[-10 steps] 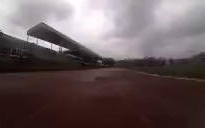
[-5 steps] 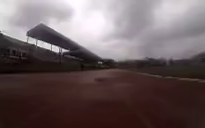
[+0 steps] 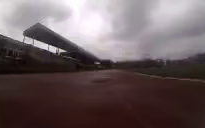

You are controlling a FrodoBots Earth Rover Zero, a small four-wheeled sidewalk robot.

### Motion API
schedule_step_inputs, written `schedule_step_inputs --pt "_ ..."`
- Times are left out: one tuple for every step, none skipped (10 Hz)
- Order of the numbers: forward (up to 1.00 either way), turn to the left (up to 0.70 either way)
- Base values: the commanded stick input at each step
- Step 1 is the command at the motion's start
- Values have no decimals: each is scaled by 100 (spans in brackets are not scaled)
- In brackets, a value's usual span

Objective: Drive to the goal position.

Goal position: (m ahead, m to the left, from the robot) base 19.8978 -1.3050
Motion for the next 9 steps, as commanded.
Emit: schedule_step_inputs --pt "50 0" --pt "50 0" --pt "50 0" --pt "50 0" --pt "50 0" --pt "50 0" --pt "50 0" --pt "50 0" --pt "50 0"
